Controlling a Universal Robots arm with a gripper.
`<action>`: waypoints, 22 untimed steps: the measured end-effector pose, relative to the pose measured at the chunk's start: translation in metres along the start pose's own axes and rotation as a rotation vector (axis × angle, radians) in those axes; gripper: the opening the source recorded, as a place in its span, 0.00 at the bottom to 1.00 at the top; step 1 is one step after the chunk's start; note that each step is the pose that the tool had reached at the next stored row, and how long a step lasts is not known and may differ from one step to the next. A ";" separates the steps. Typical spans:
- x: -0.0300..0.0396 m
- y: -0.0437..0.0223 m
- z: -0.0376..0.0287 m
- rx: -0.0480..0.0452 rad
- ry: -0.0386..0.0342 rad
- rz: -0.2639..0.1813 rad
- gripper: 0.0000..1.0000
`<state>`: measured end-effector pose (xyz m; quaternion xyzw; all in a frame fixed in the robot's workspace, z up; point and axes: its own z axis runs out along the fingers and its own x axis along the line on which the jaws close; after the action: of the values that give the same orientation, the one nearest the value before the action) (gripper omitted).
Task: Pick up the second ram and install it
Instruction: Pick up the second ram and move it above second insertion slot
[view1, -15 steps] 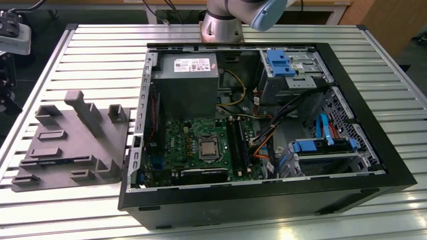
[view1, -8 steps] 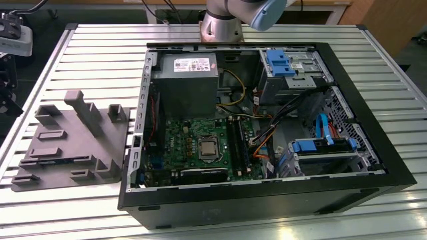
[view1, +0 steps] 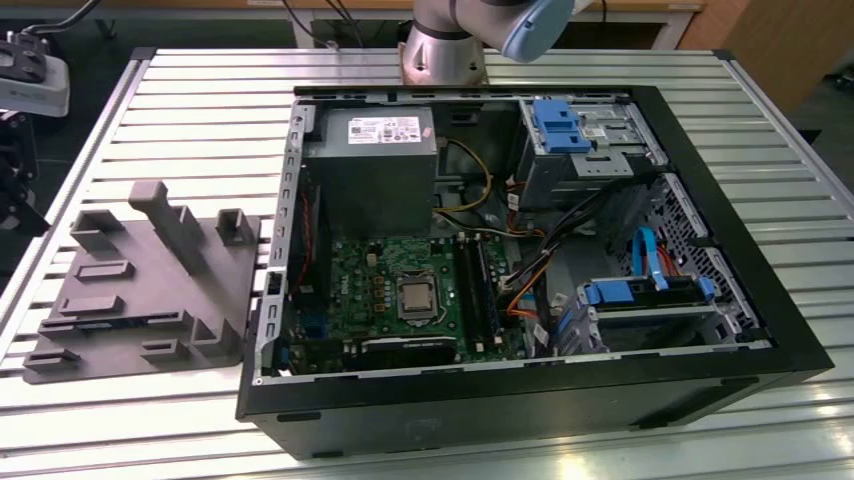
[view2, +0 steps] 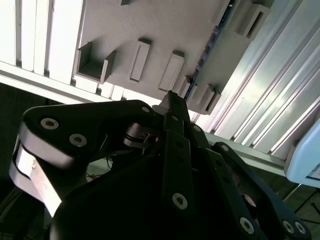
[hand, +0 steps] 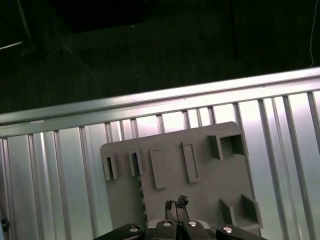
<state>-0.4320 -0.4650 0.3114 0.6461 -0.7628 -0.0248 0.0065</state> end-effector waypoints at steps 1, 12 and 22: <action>0.0000 0.0000 0.0006 -0.0001 0.0001 -0.002 0.11; 0.0001 -0.0003 0.0059 -0.0011 0.0013 -0.027 0.11; 0.0002 -0.0005 0.0115 -0.0016 0.0023 -0.049 0.11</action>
<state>-0.4320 -0.4650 0.2998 0.6647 -0.7467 -0.0248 0.0073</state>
